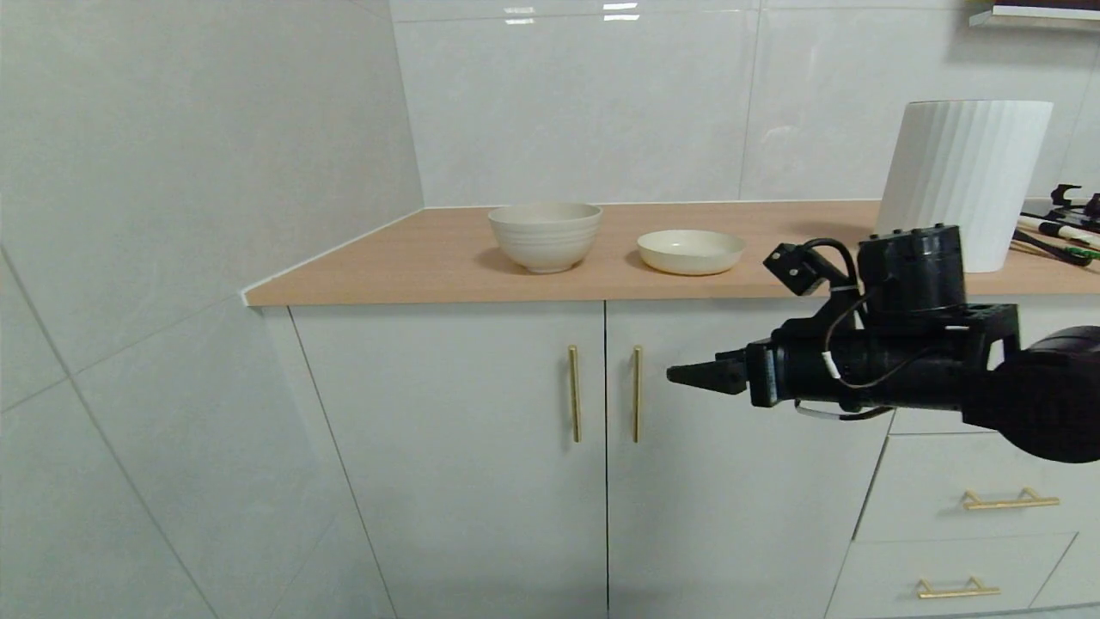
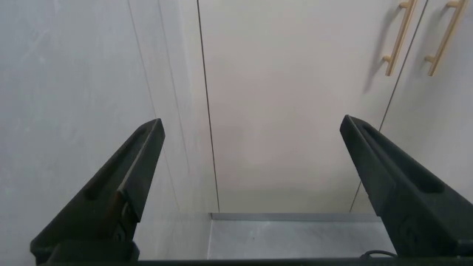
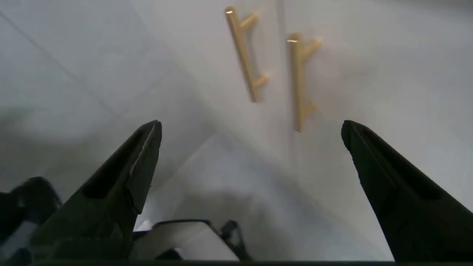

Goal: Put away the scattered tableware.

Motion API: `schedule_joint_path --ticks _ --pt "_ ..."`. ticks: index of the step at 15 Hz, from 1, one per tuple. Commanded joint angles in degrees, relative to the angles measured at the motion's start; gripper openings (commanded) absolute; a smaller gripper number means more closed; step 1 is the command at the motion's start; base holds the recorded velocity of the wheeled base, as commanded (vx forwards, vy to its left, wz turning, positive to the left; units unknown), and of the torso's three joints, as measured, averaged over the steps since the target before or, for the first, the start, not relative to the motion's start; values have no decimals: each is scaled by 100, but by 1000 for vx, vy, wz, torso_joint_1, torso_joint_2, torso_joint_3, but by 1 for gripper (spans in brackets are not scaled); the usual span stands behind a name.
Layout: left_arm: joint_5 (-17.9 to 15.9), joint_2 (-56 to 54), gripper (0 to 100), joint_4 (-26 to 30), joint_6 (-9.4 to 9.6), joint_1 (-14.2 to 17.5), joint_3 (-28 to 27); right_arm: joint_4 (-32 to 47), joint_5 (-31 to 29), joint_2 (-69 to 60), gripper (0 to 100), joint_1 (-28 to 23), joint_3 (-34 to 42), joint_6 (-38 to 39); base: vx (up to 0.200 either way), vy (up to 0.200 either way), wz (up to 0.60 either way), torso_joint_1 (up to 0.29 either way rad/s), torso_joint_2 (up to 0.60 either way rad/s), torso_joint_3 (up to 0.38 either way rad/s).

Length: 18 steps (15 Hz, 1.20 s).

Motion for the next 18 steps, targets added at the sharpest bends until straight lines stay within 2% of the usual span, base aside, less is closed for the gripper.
schedule_joint_path --ticks 1,5,8,12,18 --pt "0 0 100 2 -5 2 0 7 31 741 100 172 -449 54 0 0 0 0 0 0" --pt "0 0 100 2 3 2 0 -89 58 1286 100 251 -581 54 0 0 0 0 0 0" --pt "0 0 100 2 -5 2 0 -450 58 1603 100 260 -731 98 0 0 0 0 0 0" --pt "0 0 100 2 3 2 0 -863 49 1981 100 321 -880 520 0 0 0 0 0 0" --pt "0 0 100 2 -5 2 0 -1214 31 2271 100 339 -977 705 0 0 0 0 0 0"
